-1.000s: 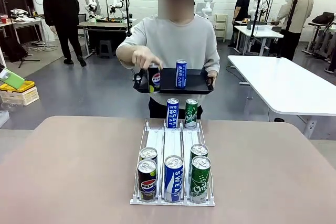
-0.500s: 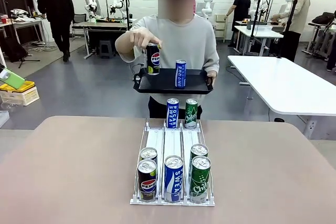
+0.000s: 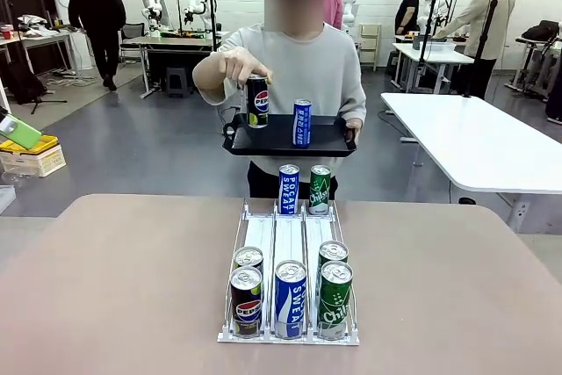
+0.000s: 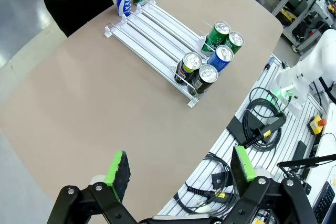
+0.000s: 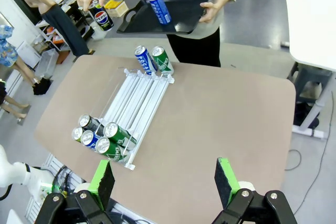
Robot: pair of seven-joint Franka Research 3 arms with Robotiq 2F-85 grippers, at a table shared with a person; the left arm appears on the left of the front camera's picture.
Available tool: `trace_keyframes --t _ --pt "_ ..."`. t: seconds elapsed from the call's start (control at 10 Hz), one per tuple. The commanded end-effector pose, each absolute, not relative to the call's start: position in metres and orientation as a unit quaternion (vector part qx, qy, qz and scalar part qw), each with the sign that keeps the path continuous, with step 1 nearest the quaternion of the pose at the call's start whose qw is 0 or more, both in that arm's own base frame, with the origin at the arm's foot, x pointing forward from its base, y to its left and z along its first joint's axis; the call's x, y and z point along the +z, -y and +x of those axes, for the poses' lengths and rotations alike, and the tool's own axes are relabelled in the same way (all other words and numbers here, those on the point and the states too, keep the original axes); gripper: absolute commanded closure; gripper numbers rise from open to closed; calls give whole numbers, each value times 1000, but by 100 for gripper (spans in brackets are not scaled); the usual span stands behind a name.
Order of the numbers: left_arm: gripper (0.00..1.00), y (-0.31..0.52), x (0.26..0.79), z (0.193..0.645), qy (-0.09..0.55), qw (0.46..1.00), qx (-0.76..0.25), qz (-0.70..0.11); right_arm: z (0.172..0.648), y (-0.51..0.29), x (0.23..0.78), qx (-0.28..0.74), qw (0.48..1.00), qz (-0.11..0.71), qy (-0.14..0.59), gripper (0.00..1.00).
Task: Retrieve and hand over the desired beverage to the person.
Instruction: Pick up another can of the same type that the person held from the Automatic Can Dispenser.
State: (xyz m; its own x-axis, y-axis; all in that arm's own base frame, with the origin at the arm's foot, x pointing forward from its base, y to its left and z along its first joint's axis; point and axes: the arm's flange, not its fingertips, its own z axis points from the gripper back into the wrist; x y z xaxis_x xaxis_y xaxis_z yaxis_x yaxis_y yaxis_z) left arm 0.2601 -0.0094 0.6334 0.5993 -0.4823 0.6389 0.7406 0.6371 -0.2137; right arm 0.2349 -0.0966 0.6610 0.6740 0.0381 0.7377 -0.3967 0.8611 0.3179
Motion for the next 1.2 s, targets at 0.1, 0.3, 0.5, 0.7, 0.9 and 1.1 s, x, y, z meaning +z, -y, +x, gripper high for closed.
trace_keyframes --t 0.1,0.3,0.5,0.7,0.9,1.1 --pt "0 11 634 262 278 859 -358 -239 237 96 661 132 879 247 385 0" --pt "0 11 634 262 278 859 -358 -239 237 96 661 132 879 247 385 0" --pt "0 11 634 262 278 859 -358 -239 237 96 661 132 879 247 385 0" --pt "0 11 634 262 278 859 -358 -239 237 96 661 132 879 247 385 0" --pt "0 11 634 262 278 859 -358 -239 237 96 661 132 879 247 385 0" --pt "0 11 634 262 278 859 -358 -239 237 96 661 132 879 247 385 0"
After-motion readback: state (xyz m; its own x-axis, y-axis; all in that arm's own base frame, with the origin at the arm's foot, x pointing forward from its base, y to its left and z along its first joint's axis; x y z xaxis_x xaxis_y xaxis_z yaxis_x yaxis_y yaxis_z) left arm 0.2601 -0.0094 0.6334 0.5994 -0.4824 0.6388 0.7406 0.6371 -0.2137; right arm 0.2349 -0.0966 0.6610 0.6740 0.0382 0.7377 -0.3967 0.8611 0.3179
